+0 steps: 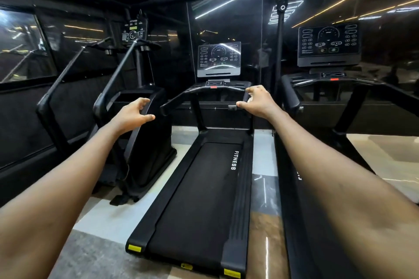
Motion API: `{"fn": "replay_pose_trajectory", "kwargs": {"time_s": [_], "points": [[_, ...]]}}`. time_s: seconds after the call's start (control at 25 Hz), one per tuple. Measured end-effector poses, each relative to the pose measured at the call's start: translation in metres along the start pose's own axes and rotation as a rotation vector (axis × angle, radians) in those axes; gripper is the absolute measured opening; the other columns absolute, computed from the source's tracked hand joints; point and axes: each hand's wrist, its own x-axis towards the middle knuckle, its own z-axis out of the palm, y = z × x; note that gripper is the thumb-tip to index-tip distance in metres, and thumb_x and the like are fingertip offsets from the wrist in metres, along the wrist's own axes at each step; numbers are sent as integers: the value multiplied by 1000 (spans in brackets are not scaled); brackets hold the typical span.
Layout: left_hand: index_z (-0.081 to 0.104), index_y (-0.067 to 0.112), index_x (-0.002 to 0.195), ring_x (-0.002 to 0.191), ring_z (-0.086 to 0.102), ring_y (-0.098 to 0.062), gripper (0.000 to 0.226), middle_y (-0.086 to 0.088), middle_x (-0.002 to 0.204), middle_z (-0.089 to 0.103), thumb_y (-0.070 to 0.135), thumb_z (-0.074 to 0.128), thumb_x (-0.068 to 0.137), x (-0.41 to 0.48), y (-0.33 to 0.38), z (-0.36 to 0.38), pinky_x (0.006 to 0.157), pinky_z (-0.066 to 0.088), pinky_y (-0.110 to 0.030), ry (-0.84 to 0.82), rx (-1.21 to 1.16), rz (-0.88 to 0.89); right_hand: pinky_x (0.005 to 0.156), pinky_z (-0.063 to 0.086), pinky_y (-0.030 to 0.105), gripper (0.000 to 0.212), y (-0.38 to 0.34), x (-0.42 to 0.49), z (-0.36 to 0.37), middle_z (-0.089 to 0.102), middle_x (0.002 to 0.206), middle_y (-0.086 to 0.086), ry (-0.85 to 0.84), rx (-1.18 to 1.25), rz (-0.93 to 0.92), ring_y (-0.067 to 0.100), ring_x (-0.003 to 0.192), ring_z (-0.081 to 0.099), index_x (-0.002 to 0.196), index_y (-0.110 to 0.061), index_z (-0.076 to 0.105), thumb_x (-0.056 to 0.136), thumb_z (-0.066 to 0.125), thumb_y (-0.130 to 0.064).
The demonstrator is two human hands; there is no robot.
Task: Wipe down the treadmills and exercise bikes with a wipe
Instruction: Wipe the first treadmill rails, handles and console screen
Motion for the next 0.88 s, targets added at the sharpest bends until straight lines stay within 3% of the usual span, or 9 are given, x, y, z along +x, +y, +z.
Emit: {"fn": "replay_pose_trajectory", "kwargs": {"time_s": [0.24,0.48,0.64,0.8,0.88], "points": [[45,22,146,138,45,-18,65,-3,145,52,28,75,89,147,-61,13,113,37,-37,14,-24,-25,113,38,34,76,13,138,70,45,144,11,-18,8,32,23,131,50,143,-6,48,83,75,-44],[44,21,148,139,44,-20,66,-7,147,51,28,74,89,299,-139,47,111,34,-33,-2,-31,-18,105,47,37,82,30,273,164,53,140,12,-28,16,44,23,122,59,142,-5,49,78,75,-50],[43,20,149,140,43,-20,66,-9,148,49,26,73,90,401,-198,65,111,33,-33,8,-59,-7,104,45,32,77,31,371,229,50,140,12,6,24,54,22,119,60,142,-4,49,82,76,-44],[45,19,148,138,44,-19,67,-9,148,50,27,75,89,503,-248,69,108,33,-28,-2,-64,8,85,47,25,75,28,465,276,46,146,10,15,22,54,26,111,66,143,-4,48,85,74,-42],[45,19,148,138,44,-19,67,-8,149,49,27,75,89,544,-266,72,108,33,-29,-2,-75,-10,86,45,24,76,28,509,296,44,148,10,8,7,56,26,115,64,144,-5,47,85,73,-44]]}}
